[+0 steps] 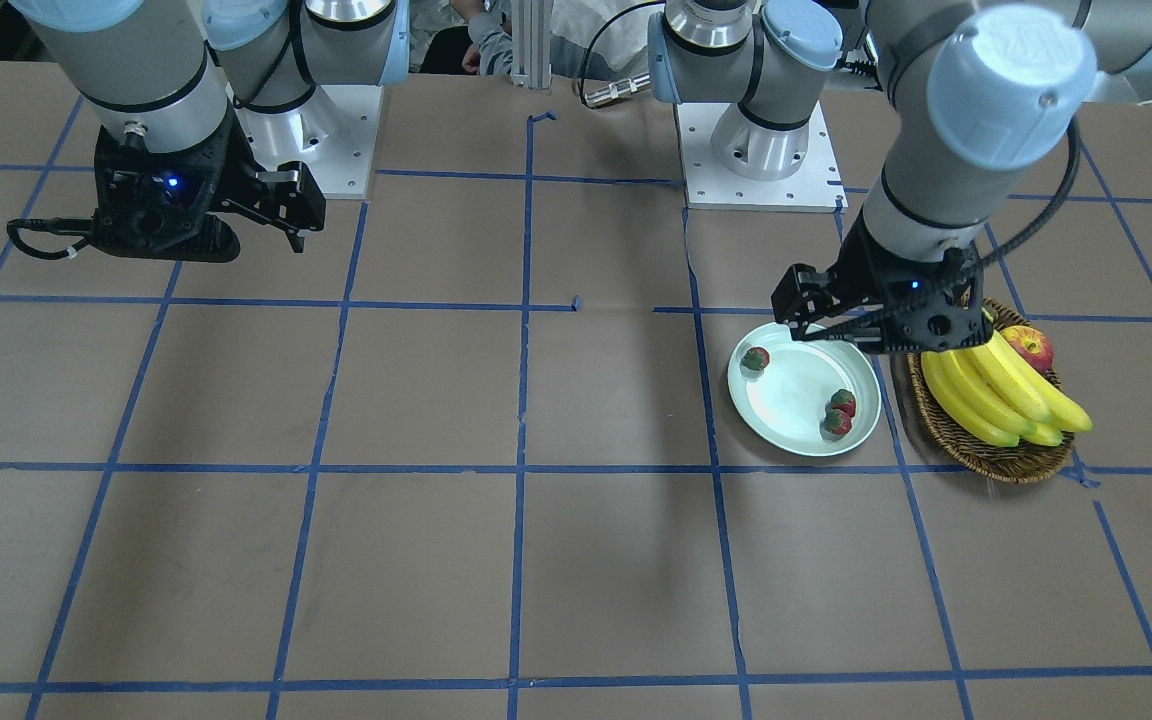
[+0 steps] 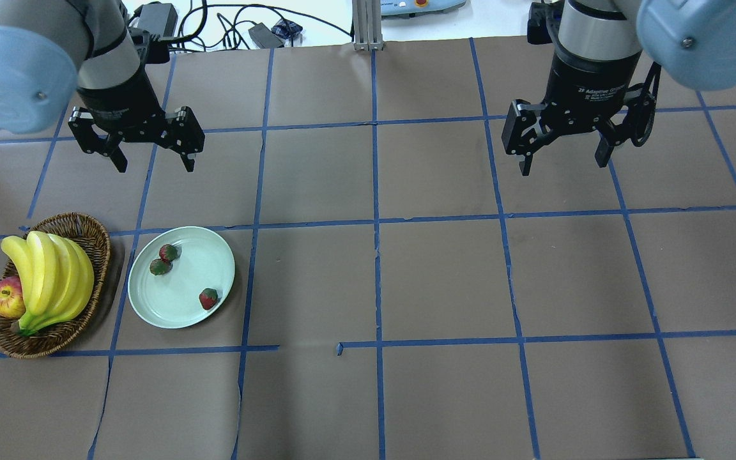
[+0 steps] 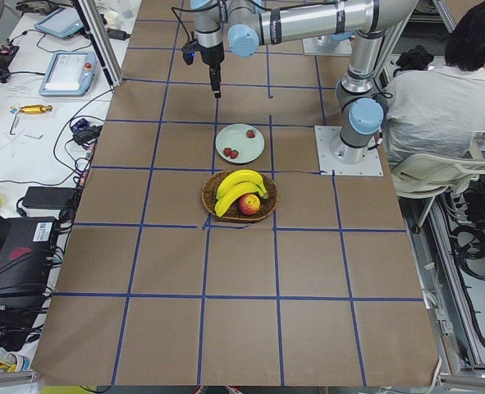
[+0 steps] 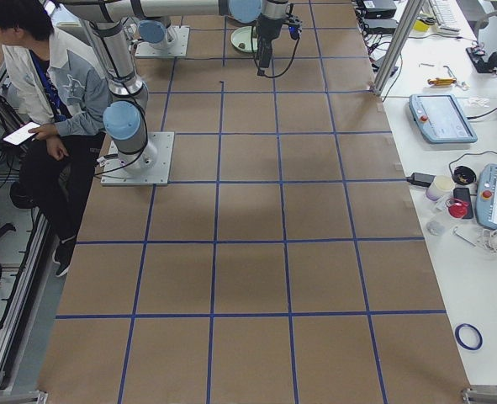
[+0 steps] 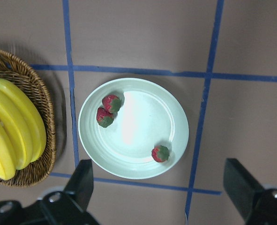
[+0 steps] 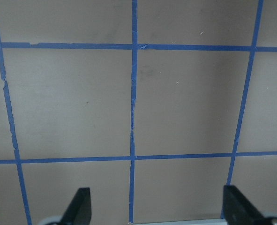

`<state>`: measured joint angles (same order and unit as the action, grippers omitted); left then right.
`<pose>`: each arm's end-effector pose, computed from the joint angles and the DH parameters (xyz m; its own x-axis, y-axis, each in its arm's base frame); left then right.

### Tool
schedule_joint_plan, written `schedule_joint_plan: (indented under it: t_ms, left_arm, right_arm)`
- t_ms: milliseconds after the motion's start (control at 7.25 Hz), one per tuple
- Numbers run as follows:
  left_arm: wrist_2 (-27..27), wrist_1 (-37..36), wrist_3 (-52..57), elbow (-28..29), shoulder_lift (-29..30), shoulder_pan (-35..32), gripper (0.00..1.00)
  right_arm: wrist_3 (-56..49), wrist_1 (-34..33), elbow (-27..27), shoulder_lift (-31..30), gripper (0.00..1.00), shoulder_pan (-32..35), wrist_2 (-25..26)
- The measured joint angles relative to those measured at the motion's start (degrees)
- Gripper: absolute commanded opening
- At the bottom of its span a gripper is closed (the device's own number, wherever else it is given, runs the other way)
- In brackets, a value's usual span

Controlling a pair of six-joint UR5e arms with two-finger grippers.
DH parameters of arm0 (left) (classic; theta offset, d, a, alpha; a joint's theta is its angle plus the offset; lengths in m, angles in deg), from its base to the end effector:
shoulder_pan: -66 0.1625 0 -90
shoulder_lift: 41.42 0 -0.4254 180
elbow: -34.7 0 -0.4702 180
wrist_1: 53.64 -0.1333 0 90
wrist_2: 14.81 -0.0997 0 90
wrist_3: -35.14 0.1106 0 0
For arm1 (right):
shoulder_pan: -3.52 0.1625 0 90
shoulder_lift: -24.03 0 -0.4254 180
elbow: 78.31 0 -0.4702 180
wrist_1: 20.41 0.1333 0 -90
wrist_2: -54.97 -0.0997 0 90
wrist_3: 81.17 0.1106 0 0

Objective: Collect all strawberries into plate

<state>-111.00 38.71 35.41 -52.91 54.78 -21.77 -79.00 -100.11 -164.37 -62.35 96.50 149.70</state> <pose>-0.0978 -0.6067 0.4341 -0.9940 -0.0224 -0.1067 -0.0340 0.9936 0.1078 0.1540 -0.5689 0.4638 -0.9957 -0.0288 0.0877 -0.0135 0.9853 0.1701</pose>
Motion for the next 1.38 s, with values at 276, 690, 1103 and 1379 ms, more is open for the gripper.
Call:
schedule_joint_plan:
  t_ms: [276, 690, 1103, 1379]
  left_arm:
    - [1.9, 7.6, 2.2, 3.2, -3.2, -0.5, 1.00]
    - [2.4, 6.5, -0.1, 0.0, -4.2, -5.0, 1.00]
    - [8.2, -0.9, -4.2, -3.5, -4.9, -7.7, 1.00]
    - [6.4, -0.5, -3.8, -3.2, -5.6, -7.3, 1.00]
  right_arm:
    - [0.0, 0.0, 0.1, 0.0, 1.00, 0.3, -0.2]
    - [0.0, 0.0, 0.5, -0.1, 1.00, 0.8, -0.3]
    - [-0.1, -0.1, 0.4, -0.1, 1.00, 0.9, -1.4]
    - [-0.1, -0.1, 0.3, -0.1, 1.00, 0.9, -1.7]
